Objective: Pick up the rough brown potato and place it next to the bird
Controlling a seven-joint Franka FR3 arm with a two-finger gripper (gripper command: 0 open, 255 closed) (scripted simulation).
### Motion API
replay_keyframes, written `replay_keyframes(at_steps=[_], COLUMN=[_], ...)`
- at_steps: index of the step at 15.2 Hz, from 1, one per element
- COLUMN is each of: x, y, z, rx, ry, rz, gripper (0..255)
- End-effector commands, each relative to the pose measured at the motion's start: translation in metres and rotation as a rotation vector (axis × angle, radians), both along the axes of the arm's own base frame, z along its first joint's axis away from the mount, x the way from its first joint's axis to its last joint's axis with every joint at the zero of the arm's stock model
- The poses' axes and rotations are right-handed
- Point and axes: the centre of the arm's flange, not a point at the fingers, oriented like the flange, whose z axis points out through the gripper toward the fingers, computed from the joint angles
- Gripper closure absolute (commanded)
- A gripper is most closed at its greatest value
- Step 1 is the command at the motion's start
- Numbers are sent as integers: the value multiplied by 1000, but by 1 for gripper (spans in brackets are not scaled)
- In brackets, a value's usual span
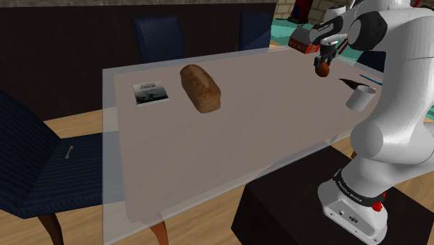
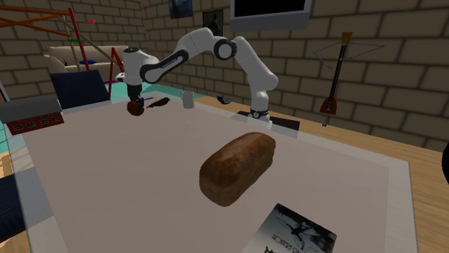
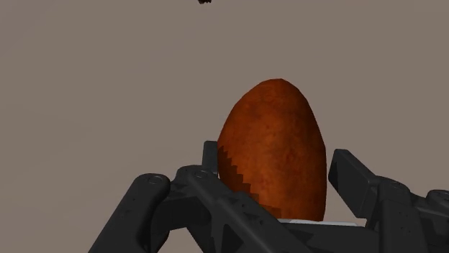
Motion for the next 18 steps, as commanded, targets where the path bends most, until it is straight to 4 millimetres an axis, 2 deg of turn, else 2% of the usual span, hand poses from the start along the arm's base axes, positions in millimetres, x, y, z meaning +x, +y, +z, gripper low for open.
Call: replay_keyframes(at_steps=[1, 2, 7, 11, 18], x=[-3, -2, -3, 3, 3], y=[0, -1, 0, 15, 15], z=[-9, -9, -9, 39, 39], rx=[11, 11, 11, 11, 11], ry=[12, 12, 12, 12, 12], rz=[-4, -4, -4, -4, -4], gripper=[255, 0, 0, 0, 0])
